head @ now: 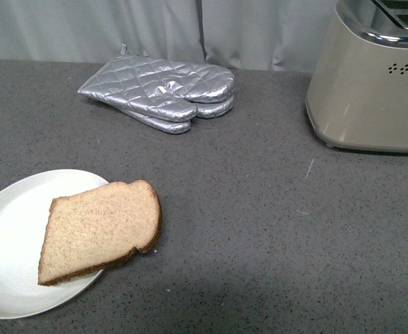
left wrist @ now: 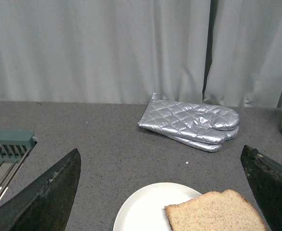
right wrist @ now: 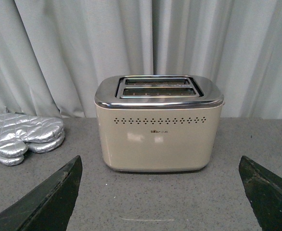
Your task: Put bread into toaster
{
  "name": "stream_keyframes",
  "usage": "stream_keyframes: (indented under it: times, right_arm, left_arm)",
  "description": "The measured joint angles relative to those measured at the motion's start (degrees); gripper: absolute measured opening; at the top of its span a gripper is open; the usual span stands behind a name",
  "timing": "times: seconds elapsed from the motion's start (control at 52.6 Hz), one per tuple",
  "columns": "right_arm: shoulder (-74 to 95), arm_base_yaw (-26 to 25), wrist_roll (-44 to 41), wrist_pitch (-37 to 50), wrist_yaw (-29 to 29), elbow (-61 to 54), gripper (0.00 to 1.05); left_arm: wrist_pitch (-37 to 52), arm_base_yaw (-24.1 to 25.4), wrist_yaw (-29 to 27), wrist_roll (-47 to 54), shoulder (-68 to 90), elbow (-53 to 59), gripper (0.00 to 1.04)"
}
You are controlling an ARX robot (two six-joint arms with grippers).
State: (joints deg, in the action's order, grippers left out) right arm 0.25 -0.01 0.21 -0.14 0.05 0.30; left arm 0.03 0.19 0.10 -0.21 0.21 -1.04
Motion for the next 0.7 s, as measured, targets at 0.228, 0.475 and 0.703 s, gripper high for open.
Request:
stream_keyframes:
  times: [0.228, 0.475, 0.703]
  right_arm:
    - [0.00, 0.00, -0.02, 0.00, -0.04, 0.00, 0.95]
    - [0.00, 0.00, -0.02, 0.00, -0.11, 0.00, 0.95]
    - [0.00, 0.00, -0.02, 0.00, -0.11, 0.00, 0.95]
  left_arm:
    - [-6.67, 3.50, 16.72, -19.15, 9.05, -3.06, 0.98]
    - [17.66, 7.04, 21.53, -48.98, 38.60, -6.03, 0.98]
    - [35.12, 15.80, 26.95, -44.46, 78.84, -20.74, 0.98]
